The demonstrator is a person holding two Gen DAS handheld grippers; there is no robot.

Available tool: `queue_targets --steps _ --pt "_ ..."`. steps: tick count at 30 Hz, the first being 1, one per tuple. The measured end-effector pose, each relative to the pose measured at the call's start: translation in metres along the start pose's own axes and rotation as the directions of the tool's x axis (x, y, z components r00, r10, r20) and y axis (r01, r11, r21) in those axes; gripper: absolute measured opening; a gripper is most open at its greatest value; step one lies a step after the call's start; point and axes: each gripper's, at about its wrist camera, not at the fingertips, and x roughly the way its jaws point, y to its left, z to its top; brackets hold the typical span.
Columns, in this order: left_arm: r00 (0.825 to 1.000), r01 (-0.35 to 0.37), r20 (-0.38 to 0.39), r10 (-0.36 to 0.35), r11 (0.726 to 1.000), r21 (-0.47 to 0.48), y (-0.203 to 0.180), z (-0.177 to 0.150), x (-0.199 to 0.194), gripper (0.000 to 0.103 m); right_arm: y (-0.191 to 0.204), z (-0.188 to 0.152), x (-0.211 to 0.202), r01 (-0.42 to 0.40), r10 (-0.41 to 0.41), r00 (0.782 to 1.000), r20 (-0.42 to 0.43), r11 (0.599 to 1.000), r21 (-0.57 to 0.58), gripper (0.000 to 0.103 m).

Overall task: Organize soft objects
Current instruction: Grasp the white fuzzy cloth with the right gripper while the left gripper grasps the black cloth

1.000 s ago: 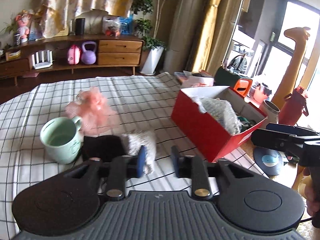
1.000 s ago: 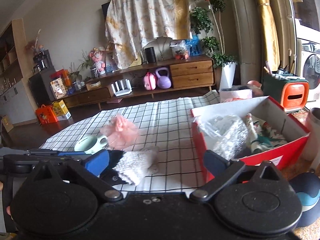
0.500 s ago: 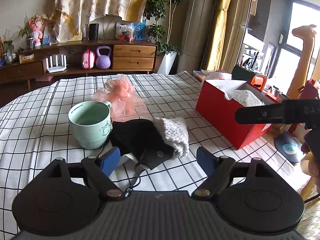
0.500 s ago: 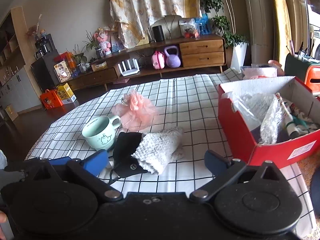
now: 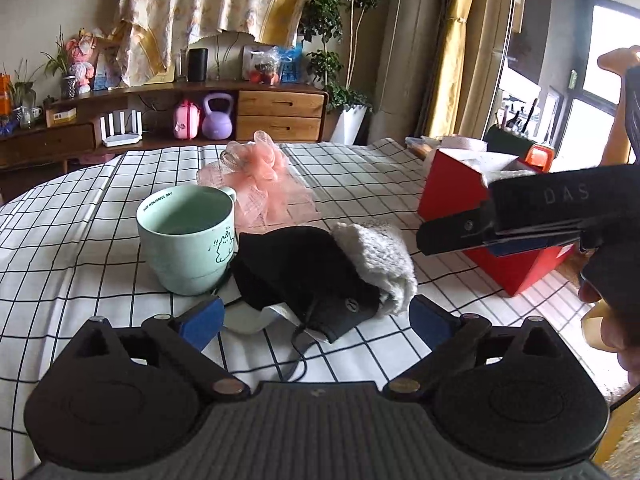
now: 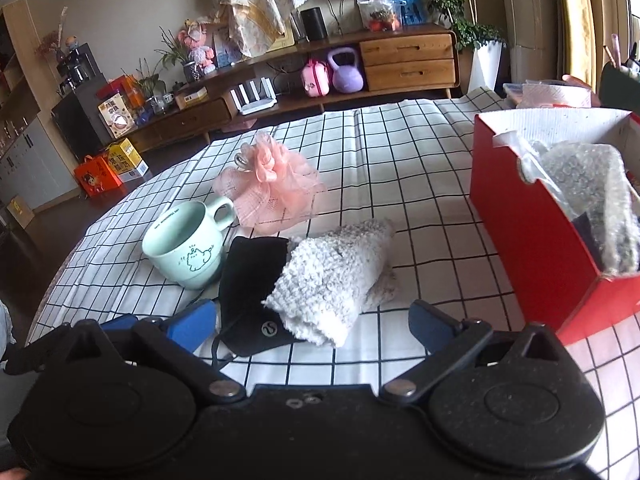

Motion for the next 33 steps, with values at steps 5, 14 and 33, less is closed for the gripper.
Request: queue_targets --steps 5,14,33 --pt "1.000 -0.003 -0.013 0.003 1.000 -0.017 0.002 0.005 0.022 0.100 0.006 0.015 0.028 0.017 -0.017 1.000 -0.024 1.000 -0.024 0.102" --pt "1.000 0.005 -0.020 -0.007 0.995 -0.095 0.004 0.012 0.050 0.100 0.003 0.023 0.070 0.052 -0.053 0.995 -0.084 0.998 -0.021 0.092" --pt "0.990 0.093 -0.080 -0.112 0.973 -0.211 0.014 0.016 0.081 0.066 -0.033 0.018 0.071 0.047 -0.040 0.996 -0.085 0.995 0.091 0.043"
